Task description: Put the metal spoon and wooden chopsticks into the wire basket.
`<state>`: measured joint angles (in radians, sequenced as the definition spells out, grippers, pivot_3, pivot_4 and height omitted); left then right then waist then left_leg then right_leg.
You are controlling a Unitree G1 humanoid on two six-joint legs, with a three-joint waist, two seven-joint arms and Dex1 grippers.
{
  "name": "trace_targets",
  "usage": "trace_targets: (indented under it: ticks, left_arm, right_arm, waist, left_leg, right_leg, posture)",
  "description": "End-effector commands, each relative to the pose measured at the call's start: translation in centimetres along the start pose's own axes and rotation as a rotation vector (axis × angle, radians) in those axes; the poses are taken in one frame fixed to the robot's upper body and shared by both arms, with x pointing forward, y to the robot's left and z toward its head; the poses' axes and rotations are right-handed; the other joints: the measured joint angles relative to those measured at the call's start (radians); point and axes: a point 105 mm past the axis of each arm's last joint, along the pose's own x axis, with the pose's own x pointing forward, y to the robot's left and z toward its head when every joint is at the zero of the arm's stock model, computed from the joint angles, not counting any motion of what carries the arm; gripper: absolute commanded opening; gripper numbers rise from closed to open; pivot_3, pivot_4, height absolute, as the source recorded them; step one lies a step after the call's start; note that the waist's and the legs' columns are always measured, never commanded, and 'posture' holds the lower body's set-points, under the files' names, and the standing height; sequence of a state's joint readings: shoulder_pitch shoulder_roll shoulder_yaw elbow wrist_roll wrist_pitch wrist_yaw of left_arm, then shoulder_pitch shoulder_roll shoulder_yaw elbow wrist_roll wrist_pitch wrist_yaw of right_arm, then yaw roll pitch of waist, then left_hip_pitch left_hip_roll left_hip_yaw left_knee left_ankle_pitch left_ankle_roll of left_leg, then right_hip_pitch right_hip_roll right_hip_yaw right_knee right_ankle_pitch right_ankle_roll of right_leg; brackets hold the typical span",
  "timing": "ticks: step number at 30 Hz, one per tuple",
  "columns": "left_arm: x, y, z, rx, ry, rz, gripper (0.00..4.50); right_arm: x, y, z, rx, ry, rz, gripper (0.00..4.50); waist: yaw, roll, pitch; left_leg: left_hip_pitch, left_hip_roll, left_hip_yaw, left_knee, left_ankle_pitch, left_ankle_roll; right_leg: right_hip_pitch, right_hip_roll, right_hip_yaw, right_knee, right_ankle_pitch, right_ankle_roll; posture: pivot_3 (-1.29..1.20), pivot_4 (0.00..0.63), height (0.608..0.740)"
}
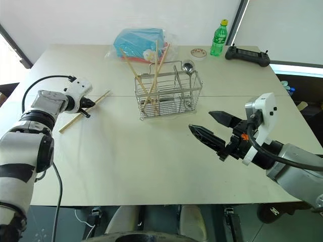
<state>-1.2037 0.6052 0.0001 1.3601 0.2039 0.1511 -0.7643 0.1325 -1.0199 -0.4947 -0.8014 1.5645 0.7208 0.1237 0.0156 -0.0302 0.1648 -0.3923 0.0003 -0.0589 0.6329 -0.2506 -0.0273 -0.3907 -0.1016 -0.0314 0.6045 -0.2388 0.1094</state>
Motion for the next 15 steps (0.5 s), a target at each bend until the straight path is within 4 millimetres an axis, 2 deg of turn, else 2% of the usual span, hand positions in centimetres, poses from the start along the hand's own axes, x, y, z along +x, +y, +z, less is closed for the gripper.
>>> trace_targets:
  ticks: [1,3,5,6,8,10,12,15]
  left_arm:
    - [-3.1,2.4,7.4,-0.097,-0.320,0.034,0.02]
    - [-4.9,3.2,10.7,-0.187,-0.523,0.033,0.02]
    - [-7.2,3.8,14.0,-0.362,-0.758,-0.022,0.02]
    - [-9.1,3.9,16.5,-0.448,-0.918,-0.080,0.02]
    - [-11.6,3.3,19.3,-0.531,-1.091,-0.189,0.02]
    - [-13.3,1.4,21.3,-0.525,-1.192,-0.272,0.02]
    - [-14.6,-1.5,22.8,-0.488,-1.251,-0.348,0.02]
    - [-15.4,-5.4,24.1,-0.437,-1.286,-0.414,0.02]
  right_arm:
    - [-0.1,0.3,0.7,-0.024,-0.020,0.012,4.50]
    - [-0.2,0.4,0.7,-0.029,-0.013,0.014,4.50]
    - [-0.4,0.5,0.6,-0.023,-0.012,0.012,4.50]
    - [-0.4,0.5,0.6,-0.017,-0.012,0.010,4.50]
    - [-0.4,0.5,0.4,-0.010,-0.012,0.007,4.50]
    - [-0.4,0.6,0.3,-0.006,-0.011,0.006,4.50]
    - [-0.3,0.6,0.2,-0.003,-0.012,0.007,4.50]
    - [-0.2,0.7,0.2,-0.002,-0.017,0.010,4.50]
  waist:
    - [0.000,0.000,0.000]
    - [-0.002,0.000,0.000]
    - [-0.002,0.000,0.000]
    - [-0.002,0.000,0.000]
    - [-0.002,0.000,0.000]
    - [-0.001,0.000,0.000]
    - [-0.002,0.001,0.000]
    - [-0.002,0.001,-0.001]
  left_leg:
    - [0.000,0.000,0.000,0.000,0.000,0.000]
    - [0.000,0.000,0.001,0.000,0.000,0.000]
    - [0.000,0.000,0.001,-0.001,0.000,0.000]
    - [0.000,0.000,0.001,-0.001,0.000,0.000]
    - [0.000,0.000,0.000,-0.001,0.000,0.000]
    - [0.000,0.000,0.000,-0.001,0.000,0.000]
    - [0.001,0.000,0.000,0.000,0.000,0.000]
    - [0.002,-0.001,0.000,0.000,0.001,-0.001]
  right_leg:
    - [0.000,0.000,0.000,0.000,0.000,0.000]
    - [0.000,0.000,0.000,-0.001,0.000,0.000]
    - [0.000,0.000,0.000,-0.001,0.000,0.000]
    - [0.000,0.000,0.000,-0.001,0.000,0.000]
    - [0.000,0.000,0.000,-0.001,0.000,0.001]
    - [0.001,0.000,0.000,-0.001,0.000,0.001]
    - [0.002,-0.001,0.000,-0.001,0.001,0.002]
    - [0.004,-0.001,0.002,-0.001,0.001,0.003]
  posture:
    - [0.00,0.150,0.720]
    - [0.00,0.150,0.720]
    - [0.00,0.150,0.720]
    - [0.00,0.150,0.720]
    - [0.00,0.150,0.720]
    - [0.00,0.150,0.720]
    - [0.00,0.150,0.720]
    - [0.00,0.150,0.720]
